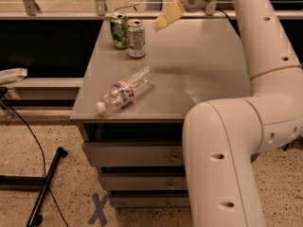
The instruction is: Move 7up can near green can
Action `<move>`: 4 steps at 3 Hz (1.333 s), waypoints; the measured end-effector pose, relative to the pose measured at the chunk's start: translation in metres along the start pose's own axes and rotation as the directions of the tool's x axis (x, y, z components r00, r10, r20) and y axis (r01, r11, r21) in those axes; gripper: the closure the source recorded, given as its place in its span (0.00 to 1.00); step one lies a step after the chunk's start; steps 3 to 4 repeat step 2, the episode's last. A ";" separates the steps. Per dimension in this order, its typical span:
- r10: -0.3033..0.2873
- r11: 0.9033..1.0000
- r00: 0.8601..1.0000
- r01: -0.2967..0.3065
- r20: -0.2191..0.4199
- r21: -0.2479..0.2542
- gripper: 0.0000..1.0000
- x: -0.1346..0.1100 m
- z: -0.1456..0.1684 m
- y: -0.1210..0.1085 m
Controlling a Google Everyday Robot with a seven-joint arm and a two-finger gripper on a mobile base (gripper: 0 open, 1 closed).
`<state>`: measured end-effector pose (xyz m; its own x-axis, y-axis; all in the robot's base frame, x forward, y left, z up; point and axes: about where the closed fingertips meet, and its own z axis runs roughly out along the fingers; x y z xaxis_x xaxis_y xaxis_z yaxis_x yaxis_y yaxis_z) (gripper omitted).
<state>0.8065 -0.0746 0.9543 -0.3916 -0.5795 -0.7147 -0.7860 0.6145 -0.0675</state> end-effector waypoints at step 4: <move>0.030 0.997 0.998 -0.034 0.051 0.068 0.00 0.012 -0.050 -0.026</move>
Offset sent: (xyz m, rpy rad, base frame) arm -0.0072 -0.0415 0.0252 0.0244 -0.0475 -0.0568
